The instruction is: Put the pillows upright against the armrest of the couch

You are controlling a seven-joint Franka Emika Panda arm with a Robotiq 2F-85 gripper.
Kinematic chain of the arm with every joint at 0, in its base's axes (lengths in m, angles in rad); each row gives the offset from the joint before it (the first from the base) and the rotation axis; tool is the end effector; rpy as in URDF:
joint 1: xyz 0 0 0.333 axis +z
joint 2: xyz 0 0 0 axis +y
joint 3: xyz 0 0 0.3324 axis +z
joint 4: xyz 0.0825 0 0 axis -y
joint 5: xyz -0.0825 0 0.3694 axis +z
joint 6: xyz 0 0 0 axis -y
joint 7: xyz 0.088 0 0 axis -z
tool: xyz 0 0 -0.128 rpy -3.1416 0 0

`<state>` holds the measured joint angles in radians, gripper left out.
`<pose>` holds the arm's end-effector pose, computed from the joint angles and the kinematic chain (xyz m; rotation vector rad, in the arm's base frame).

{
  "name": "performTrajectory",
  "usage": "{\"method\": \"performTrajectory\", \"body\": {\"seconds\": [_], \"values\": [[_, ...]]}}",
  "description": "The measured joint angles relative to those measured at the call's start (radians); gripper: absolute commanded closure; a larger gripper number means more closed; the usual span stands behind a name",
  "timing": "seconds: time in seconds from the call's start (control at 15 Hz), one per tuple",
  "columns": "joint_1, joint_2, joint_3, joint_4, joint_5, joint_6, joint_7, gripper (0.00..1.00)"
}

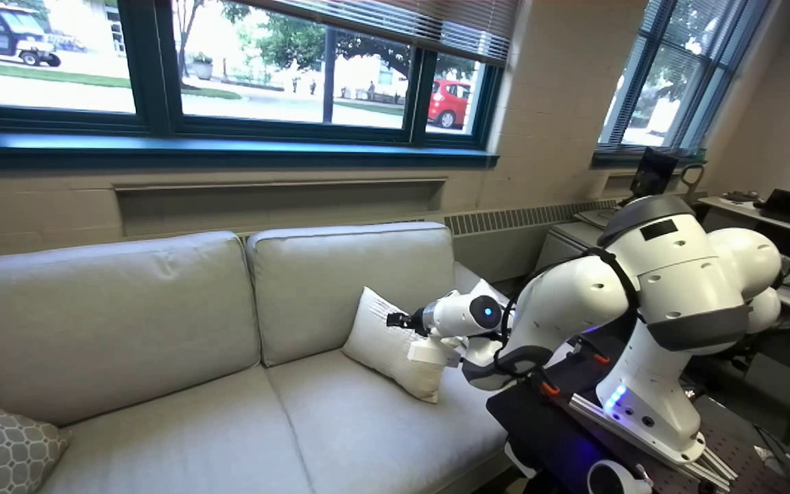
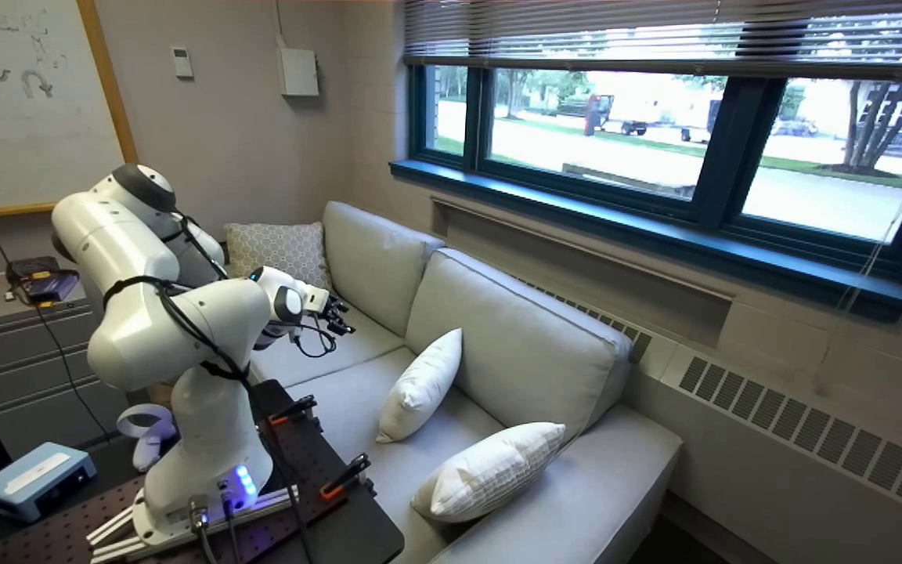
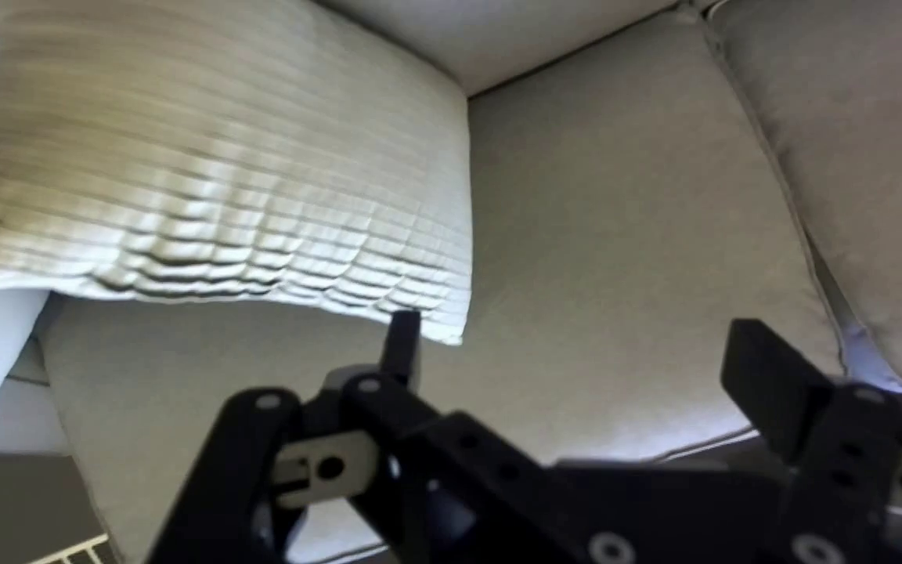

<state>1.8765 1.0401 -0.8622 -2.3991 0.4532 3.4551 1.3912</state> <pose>0.3449 0.3827 0.1273 -2.6292 0.5640 -1.2119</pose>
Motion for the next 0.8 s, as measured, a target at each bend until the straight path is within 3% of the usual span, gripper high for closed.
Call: {"method": "performTrajectory", "body": {"seconds": [0.33, 0.53, 0.8], "values": [[-0.199, -0.043, 0.134, 0.19, 0.002, 0.0, -0.064, 0.0], [-0.339, -0.112, 0.201, 0.206, 0.007, -0.001, -0.146, 0.0], [-0.472, -0.202, 0.22, 0.181, 0.058, -0.001, -0.204, 0.0]]}}
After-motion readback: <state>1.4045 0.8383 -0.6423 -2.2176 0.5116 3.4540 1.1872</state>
